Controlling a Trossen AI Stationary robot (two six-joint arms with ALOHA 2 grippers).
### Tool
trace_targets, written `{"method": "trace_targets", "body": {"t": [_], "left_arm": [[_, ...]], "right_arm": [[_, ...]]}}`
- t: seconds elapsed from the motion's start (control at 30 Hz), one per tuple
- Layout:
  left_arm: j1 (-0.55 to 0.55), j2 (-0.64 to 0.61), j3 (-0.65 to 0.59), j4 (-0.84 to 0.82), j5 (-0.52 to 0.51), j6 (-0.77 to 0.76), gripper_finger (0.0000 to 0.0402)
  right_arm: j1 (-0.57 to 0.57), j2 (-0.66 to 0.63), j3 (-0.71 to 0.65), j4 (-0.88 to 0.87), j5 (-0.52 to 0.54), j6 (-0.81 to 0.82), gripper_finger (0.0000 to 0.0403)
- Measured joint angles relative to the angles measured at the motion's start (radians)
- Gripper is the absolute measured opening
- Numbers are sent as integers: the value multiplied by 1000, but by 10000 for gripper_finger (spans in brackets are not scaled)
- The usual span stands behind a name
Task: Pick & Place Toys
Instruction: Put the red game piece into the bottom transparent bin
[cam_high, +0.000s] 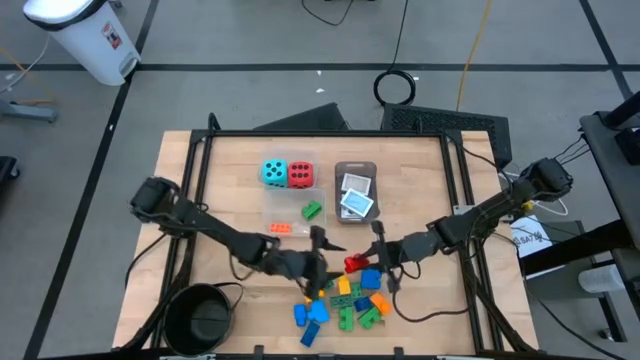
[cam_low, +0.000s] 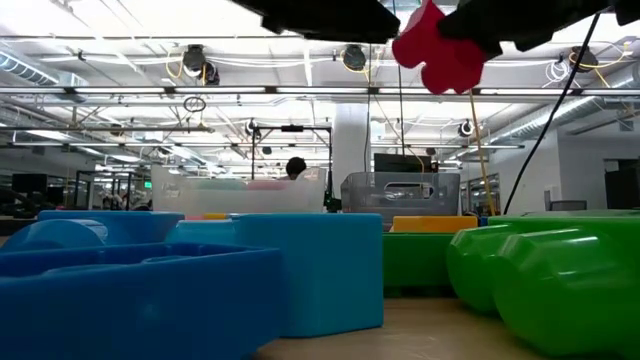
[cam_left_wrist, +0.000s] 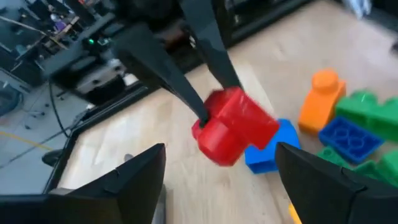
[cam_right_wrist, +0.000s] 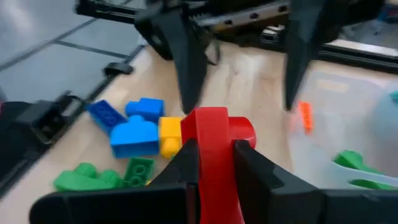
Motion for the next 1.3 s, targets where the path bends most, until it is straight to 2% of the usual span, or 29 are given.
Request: {"method": "trace_targets", "body": {"t": [0.07,0.23,0.37,0.5,0.73,1.13,1.3], "left_arm": [[-4,41,53,-46,-7,33,297],[-8,111,131,-36,-27,126,279],[-1,149,151,-44,-33,142,264],[-2,147,154,-23,-39,207,241],[-21,138,154,-10,-85,231,201],[-61,138,152,50,-112,360,199],[-61,137,152,54,-104,362,195]], "right_arm": [[-1,0,0,6,-19,6,42],[-2,0,0,9,-42,27,42],[-2,0,0,19,-46,32,42],[-2,0,0,-1,-42,32,42],[-2,-2,1,-3,-42,33,42],[0,-2,2,-10,-61,47,42],[-1,-2,2,-6,-92,51,42]]}}
